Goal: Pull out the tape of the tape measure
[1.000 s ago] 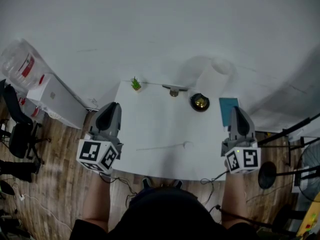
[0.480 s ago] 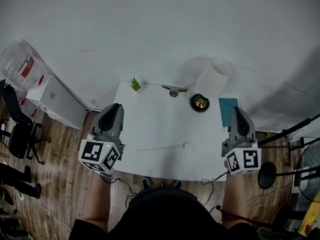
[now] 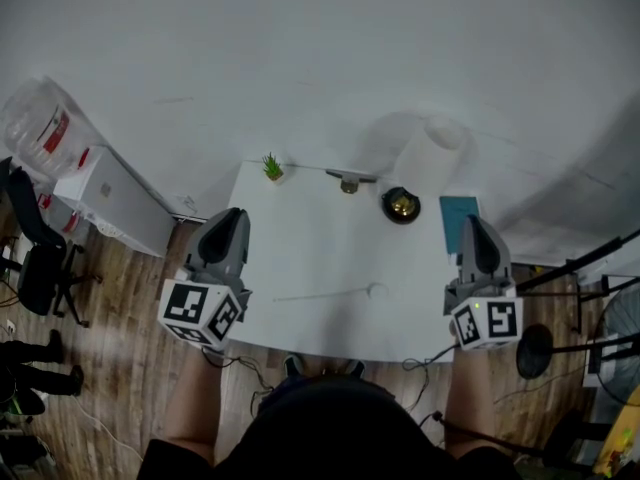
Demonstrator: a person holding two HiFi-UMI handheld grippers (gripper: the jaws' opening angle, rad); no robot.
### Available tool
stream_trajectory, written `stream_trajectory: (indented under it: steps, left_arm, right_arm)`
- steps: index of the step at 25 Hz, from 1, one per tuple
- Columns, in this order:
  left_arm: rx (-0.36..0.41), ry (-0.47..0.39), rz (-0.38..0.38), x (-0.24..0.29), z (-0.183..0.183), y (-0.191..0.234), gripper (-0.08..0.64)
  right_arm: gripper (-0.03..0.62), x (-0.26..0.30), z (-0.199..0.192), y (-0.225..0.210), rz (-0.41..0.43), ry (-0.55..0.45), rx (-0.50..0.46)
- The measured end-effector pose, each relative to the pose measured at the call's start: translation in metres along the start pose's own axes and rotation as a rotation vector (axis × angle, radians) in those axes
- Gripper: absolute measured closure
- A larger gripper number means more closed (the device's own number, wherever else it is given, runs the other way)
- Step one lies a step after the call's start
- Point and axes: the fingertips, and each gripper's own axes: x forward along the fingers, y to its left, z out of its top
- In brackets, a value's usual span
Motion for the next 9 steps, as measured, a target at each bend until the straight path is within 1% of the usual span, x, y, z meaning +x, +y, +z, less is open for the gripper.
stream_trajectory:
  steps: [9]
  left_arm:
    - [0.000, 0.007, 0.003, -0.0020, -0.0029, -0.0004, 0.526]
  right_arm:
    - [0.588, -0.0017, -0.0010, 0.0013, -0.001, -0.004, -0.003]
